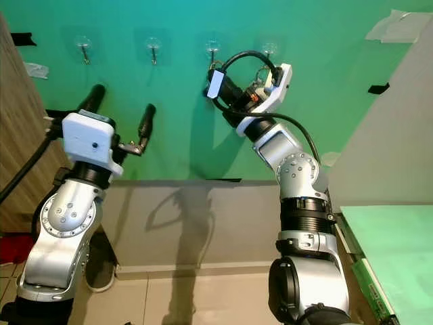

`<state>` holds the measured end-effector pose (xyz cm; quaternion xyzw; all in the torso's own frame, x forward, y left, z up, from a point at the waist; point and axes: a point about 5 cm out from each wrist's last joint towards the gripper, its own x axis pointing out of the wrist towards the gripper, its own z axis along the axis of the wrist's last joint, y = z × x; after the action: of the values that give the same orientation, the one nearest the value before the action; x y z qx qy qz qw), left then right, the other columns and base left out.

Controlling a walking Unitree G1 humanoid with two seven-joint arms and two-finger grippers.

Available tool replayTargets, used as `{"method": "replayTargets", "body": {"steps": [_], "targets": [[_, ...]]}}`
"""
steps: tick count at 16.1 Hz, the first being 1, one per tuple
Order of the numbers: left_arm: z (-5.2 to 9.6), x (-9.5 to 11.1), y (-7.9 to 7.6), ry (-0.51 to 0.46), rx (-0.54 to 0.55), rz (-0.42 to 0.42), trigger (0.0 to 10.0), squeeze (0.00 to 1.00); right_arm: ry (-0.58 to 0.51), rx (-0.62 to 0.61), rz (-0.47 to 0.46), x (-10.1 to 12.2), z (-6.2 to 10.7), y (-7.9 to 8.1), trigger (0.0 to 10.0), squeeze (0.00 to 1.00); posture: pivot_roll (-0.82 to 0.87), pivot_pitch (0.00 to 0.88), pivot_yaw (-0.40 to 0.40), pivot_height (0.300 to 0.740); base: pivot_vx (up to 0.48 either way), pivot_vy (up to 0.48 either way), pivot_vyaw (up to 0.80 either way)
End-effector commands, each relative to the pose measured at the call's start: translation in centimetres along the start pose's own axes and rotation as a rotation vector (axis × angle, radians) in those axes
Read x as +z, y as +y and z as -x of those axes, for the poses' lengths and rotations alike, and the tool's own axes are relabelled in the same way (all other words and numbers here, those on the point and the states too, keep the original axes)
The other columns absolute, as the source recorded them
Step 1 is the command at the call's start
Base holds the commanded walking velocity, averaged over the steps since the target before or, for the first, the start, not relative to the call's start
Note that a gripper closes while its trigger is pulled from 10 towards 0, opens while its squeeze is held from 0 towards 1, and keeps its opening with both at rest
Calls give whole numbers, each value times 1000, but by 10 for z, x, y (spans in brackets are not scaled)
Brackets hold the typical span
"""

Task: Hang keys on a hook

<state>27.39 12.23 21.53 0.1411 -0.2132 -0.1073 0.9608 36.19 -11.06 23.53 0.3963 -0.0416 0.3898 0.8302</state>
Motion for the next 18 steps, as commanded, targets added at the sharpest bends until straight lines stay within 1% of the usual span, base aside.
{"method": "replayTargets", "body": {"steps": [1,2,3,6,7,8,9,10,12,13,14,15,16,17,18], "targets": [[3,-9,-10,41,-74,19,10000,0,-14,-9,-4,8,0,-1,0,0,115,0,-65,740,0,0,0],[4,-11,-11,47,-91,37,10000,0,-11,-13,-6,7,1,-2,0,0,113,0,-64,740,0,0,0],[7,-14,-18,54,-186,110,10000,0,2,-23,-11,4,2,-4,0,0,114,0,-64,740,0,0,0],[7,-14,-21,58,-213,137,10000,0,6,-32,-3,4,2,-4,0,0,110,0,-63,740,0,0,0],[8,-15,-26,65,-261,169,10000,0,5,-37,-3,3,3,-5,0,0,107,0,-61,740,0,0,0],[8,-15,-26,66,-266,180,10000,0,5,-39,-6,3,3,-5,0,0,107,0,-61,740,0,0,0],[7,-16,-28,74,-302,207,10000,0,5,-45,-10,3,4,-6,0,0,106,0,-60,740,0,0,0],[7,-17,-29,80,-335,203,10000,0,6,-53,-17,2,4,-8,0,0,106,0,-60,740,0,0,0],[8,-18,-32,85,-375,196,10000,0,60,-159,17,-6,6,-21,0,0,104,0,-61,740,0,0,0],[8,-18,-32,86,-376,197,10000,0,74,-169,26,-8,7,-22,4078,0,104,0,-61,740,0,0,0],[8,-19,-32,92,-382,199,10000,0,82,-204,83,-9,11,-25,10000,0,103,0,-63,740,0,0,0],[9,-20,-32,95,-389,197,10000,0,45,-231,140,-5,13,-26,10000,0,103,0,-63,740,0,0,0],[9,-20,-31,97,-392,196,10000,0,32,-263,226,-1,15,-25,10000,1000,102,0,-65,740,0,0,0],[10,-21,-31,99,-392,193,10000,0,54,-262,322,1,16,-23,10000,1000,102,0,-65,740,0,0,0],[10,-21,-30,101,-392,191,10000,0,88,-250,445,0,17,-17,10000,1000,96,0,-62,740,0,0,0]]}}
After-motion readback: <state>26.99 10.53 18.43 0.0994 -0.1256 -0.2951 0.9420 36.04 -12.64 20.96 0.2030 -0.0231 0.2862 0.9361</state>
